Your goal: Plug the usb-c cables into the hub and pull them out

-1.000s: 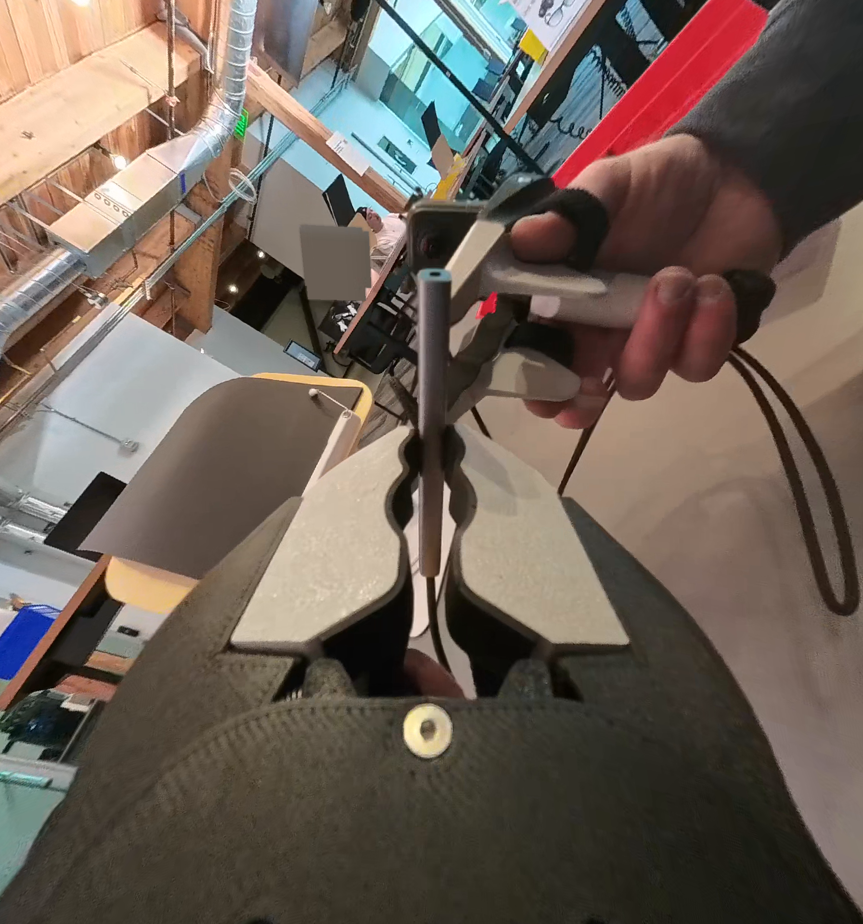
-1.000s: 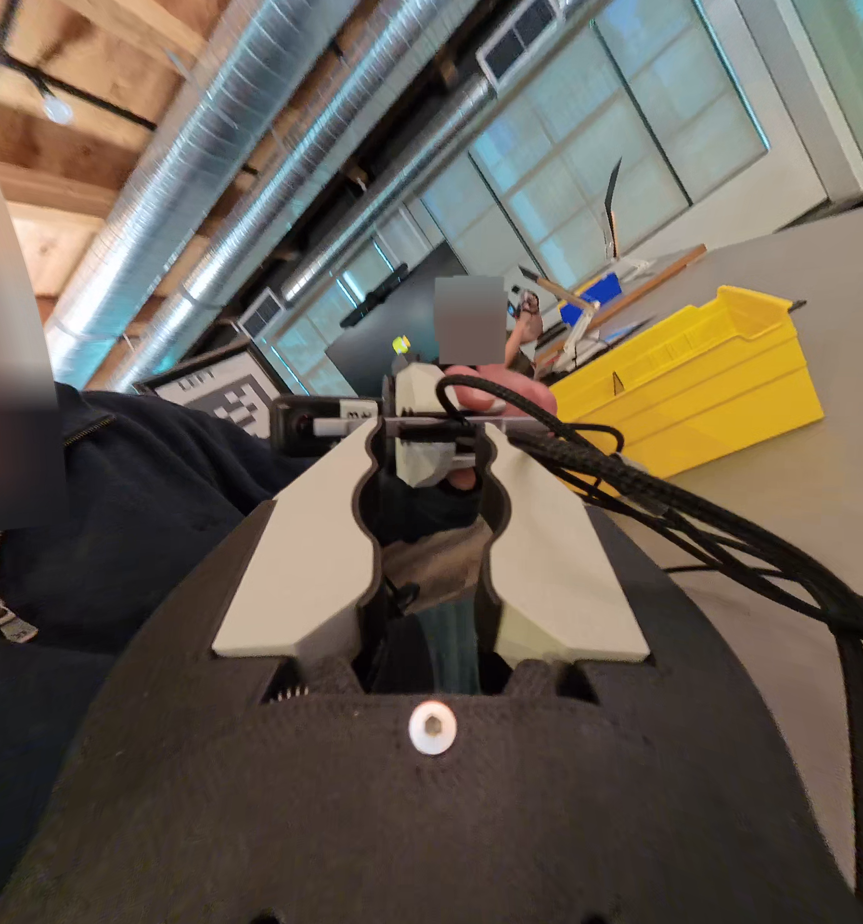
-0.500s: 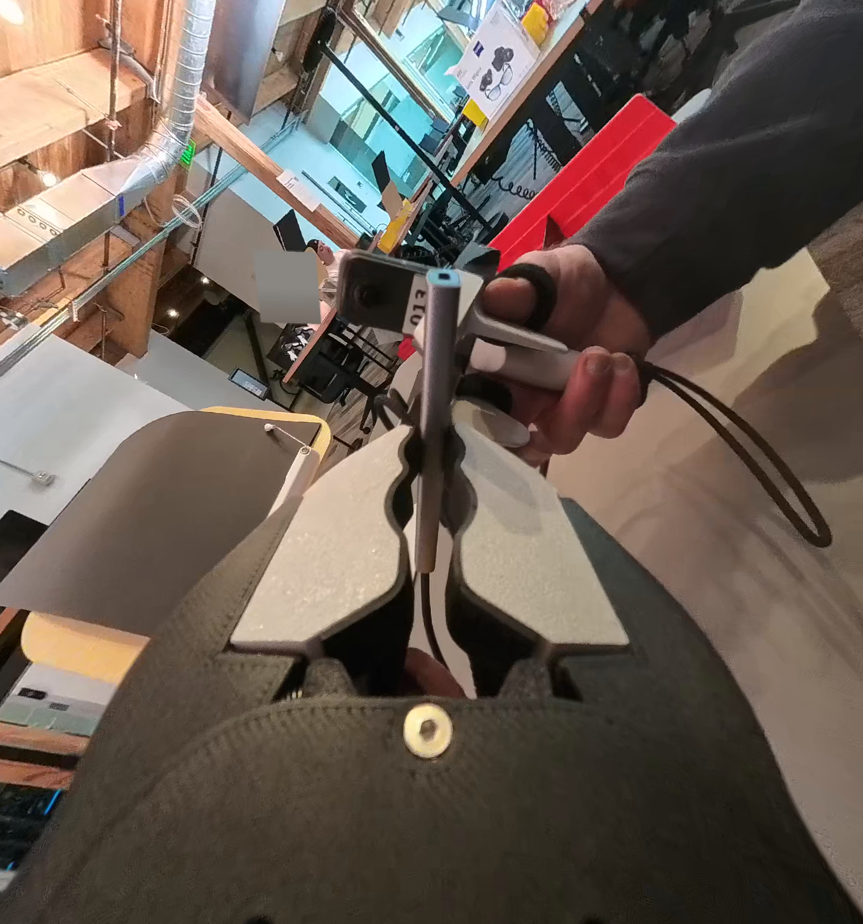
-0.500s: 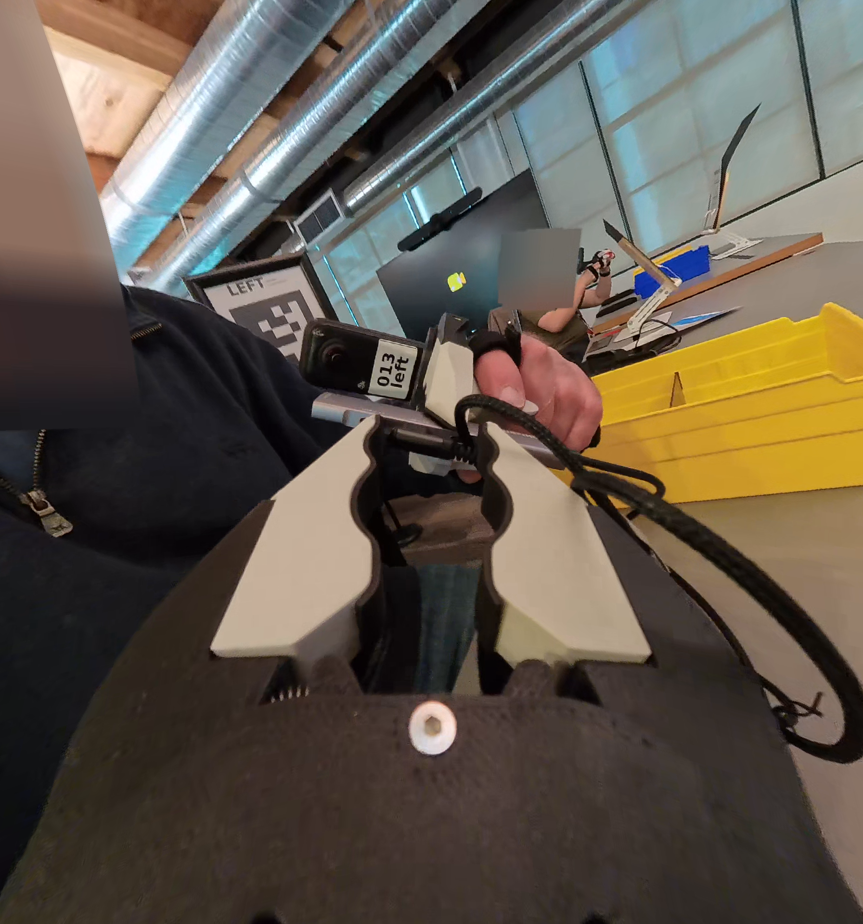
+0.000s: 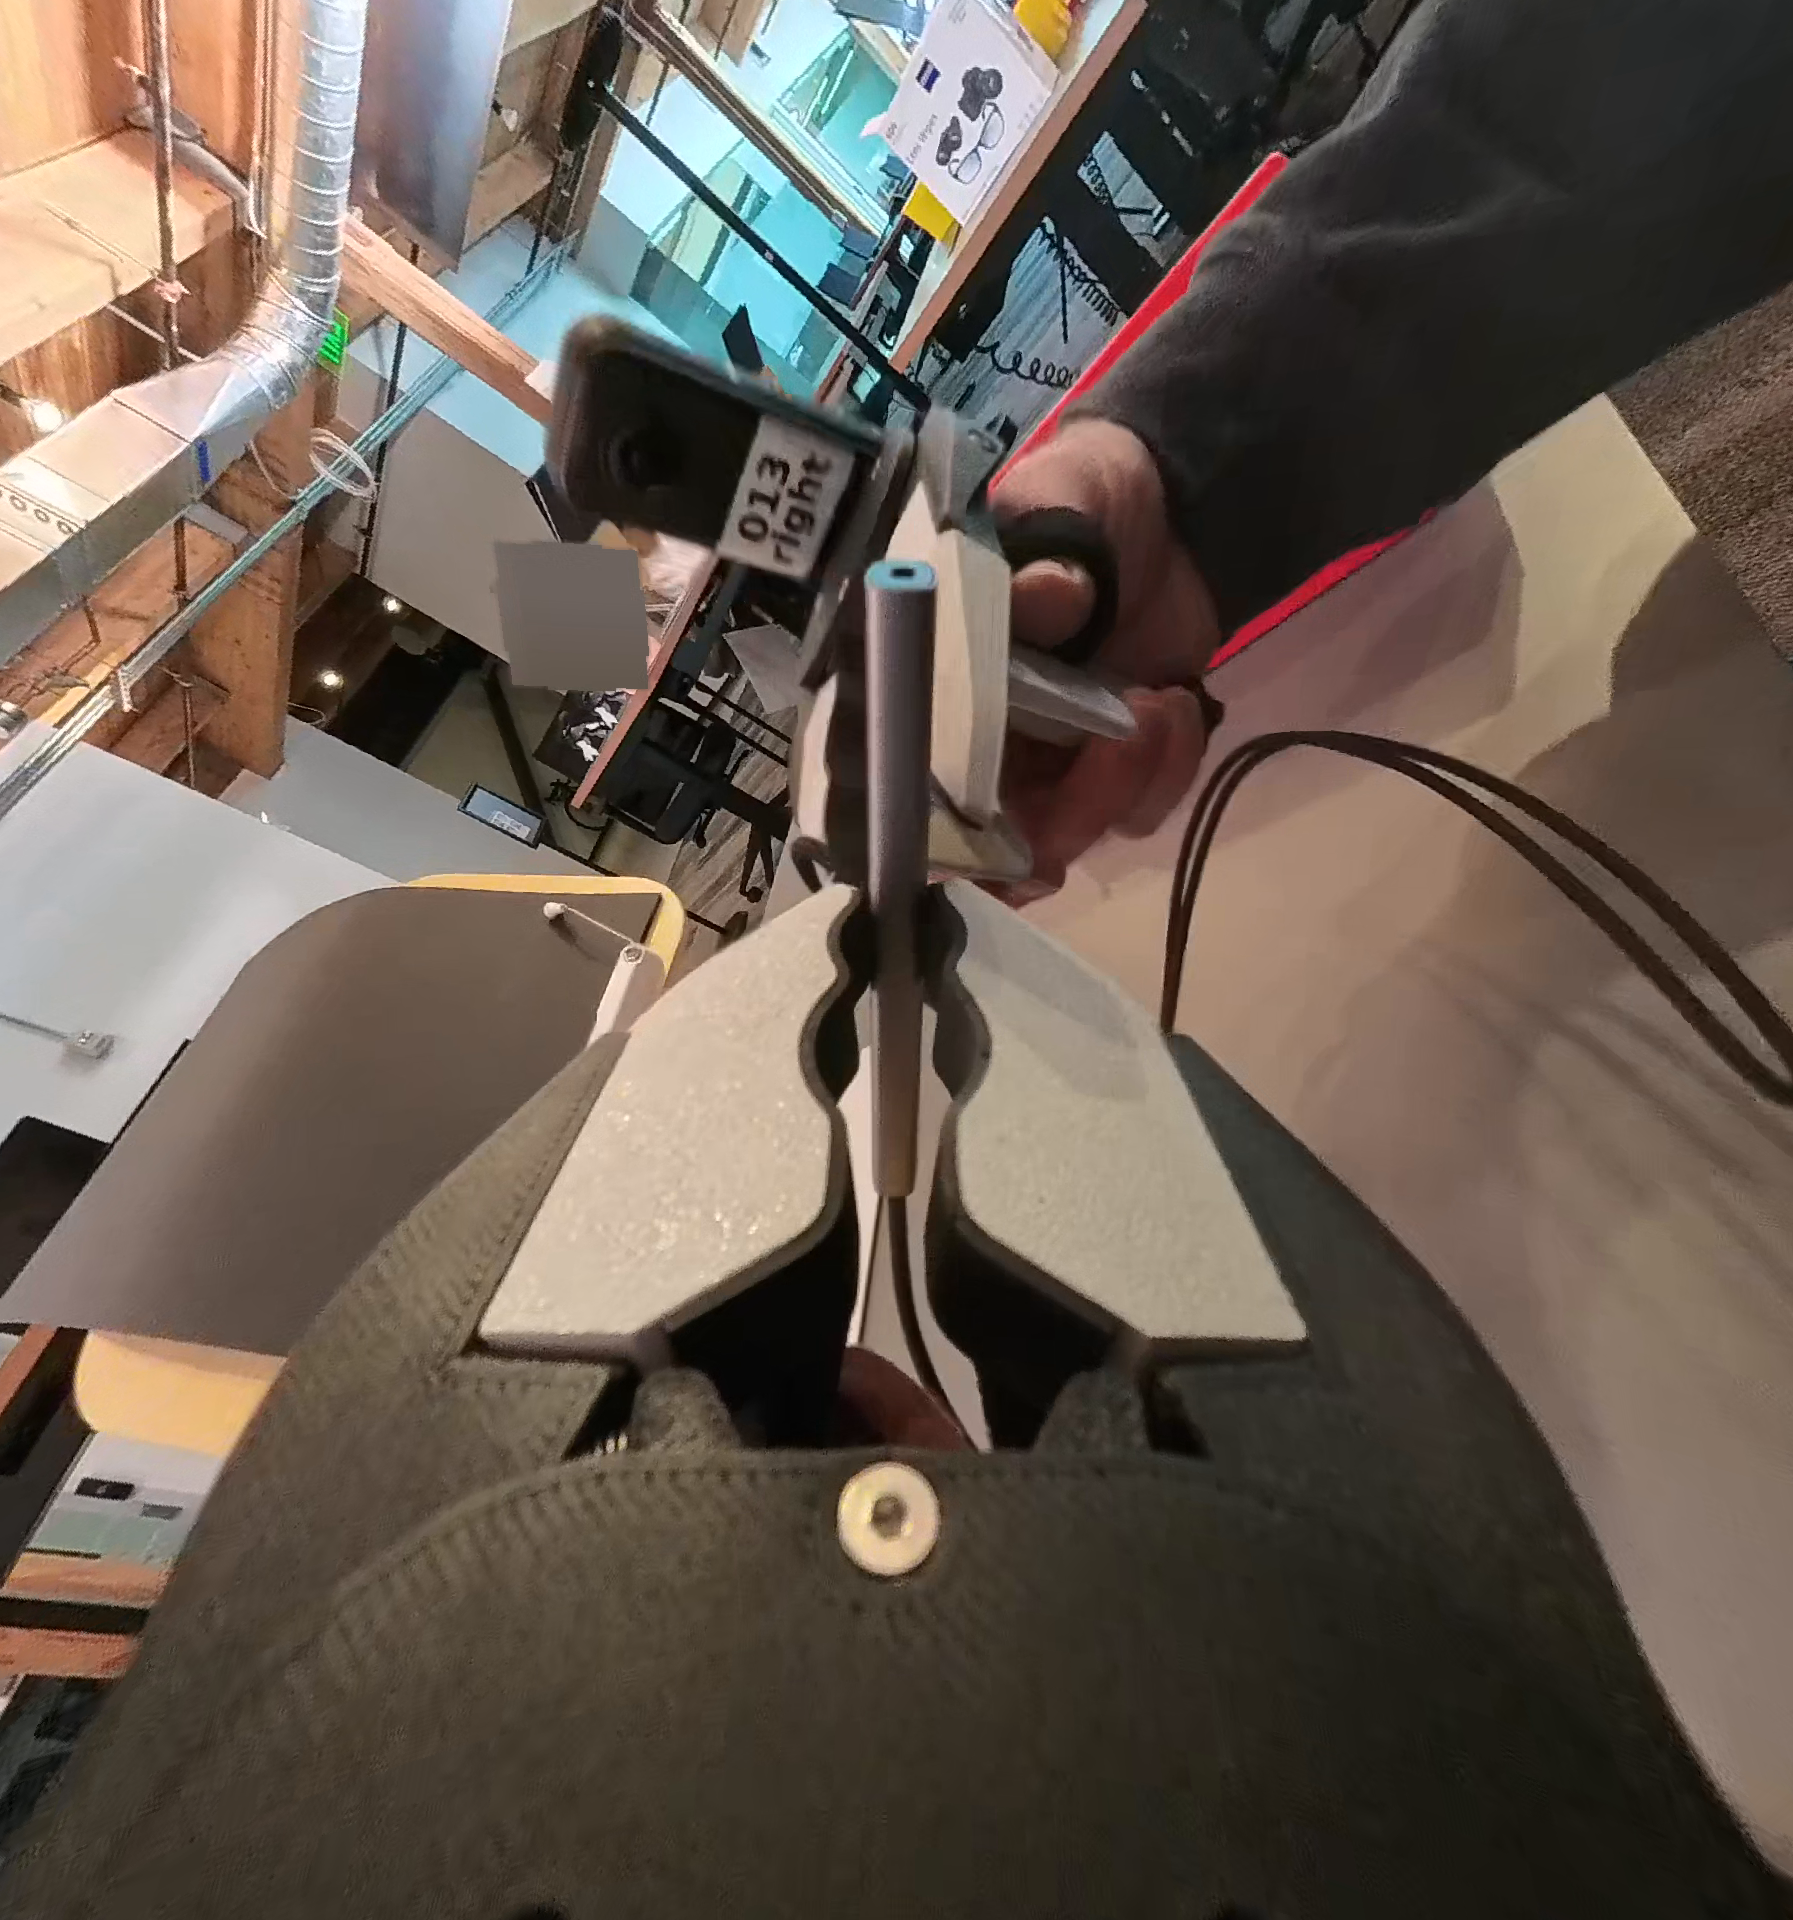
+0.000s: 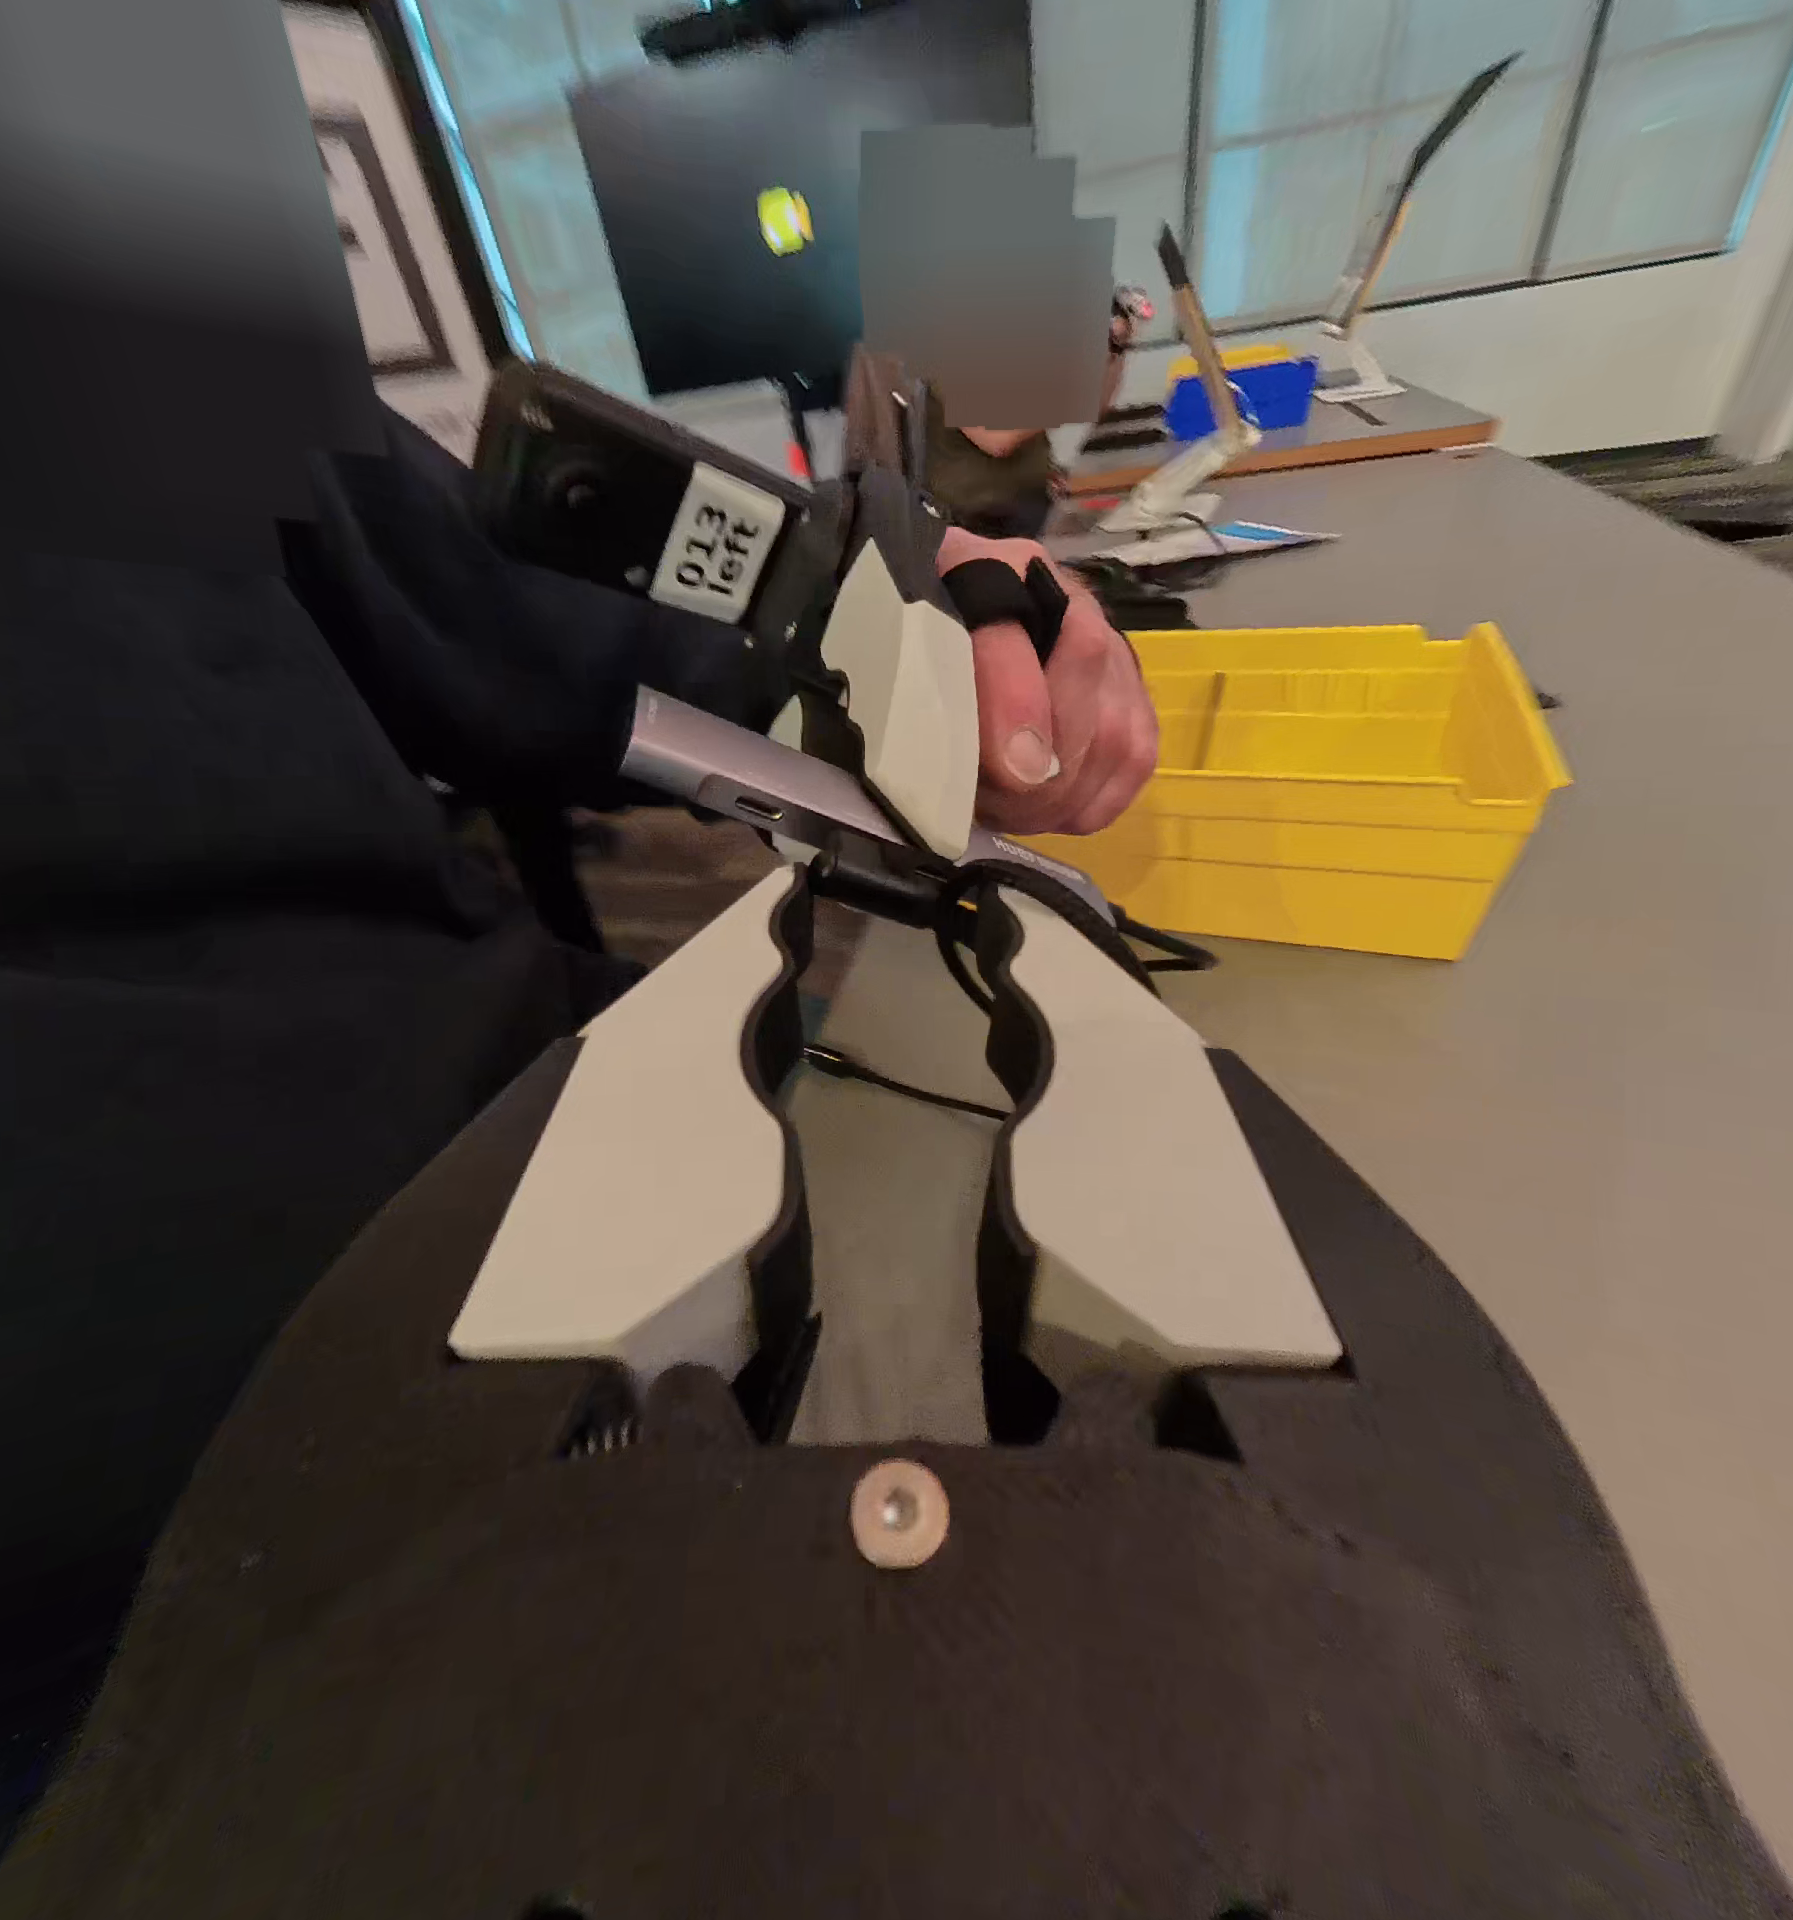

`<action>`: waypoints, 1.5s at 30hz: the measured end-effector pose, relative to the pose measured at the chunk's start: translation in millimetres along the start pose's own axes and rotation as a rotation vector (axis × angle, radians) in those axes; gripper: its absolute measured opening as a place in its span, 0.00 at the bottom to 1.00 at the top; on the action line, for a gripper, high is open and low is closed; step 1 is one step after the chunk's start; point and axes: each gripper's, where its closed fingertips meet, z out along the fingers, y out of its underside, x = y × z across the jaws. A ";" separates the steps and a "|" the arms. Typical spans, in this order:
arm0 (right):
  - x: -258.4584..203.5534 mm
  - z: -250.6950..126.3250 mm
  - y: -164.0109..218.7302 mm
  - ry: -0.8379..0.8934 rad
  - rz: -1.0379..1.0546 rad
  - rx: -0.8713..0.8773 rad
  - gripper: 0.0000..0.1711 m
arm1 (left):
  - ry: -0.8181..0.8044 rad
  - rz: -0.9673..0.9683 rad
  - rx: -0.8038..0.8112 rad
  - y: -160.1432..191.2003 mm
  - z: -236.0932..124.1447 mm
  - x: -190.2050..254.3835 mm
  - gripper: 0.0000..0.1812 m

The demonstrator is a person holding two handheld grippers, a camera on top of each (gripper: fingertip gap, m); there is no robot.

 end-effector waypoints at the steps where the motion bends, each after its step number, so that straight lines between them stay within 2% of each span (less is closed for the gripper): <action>1: 1.6 0.6 0.1 0.044 -0.056 -0.034 0.16 | -0.002 -0.005 -0.002 1.3 0.0 -0.5 0.05; 10: 21.0 -5.1 -1.5 0.416 -0.455 -0.347 0.05 | -0.035 -0.014 -0.049 16.2 3.1 -9.1 0.05; 16: 32.9 -8.2 0.3 0.655 -0.764 -0.591 0.03 | -0.040 -0.037 -0.085 24.9 4.0 -11.8 0.05; 24: 37.1 -10.1 7.2 0.723 -0.929 -0.810 0.03 | -0.027 0.006 -0.146 30.8 6.3 -8.5 0.05; 34: 41.0 -9.9 0.1 0.776 -1.022 -0.782 0.05 | -0.017 -0.045 -0.186 31.7 5.9 -14.9 0.05; 40: 41.0 -10.9 9.1 0.736 -1.088 -0.869 0.04 | 0.043 -0.086 -0.212 36.8 8.3 -6.5 0.05; 45: 44.3 -16.7 9.7 0.739 -1.076 -0.932 0.03 | -0.006 -0.079 -0.203 33.4 11.1 -10.3 0.09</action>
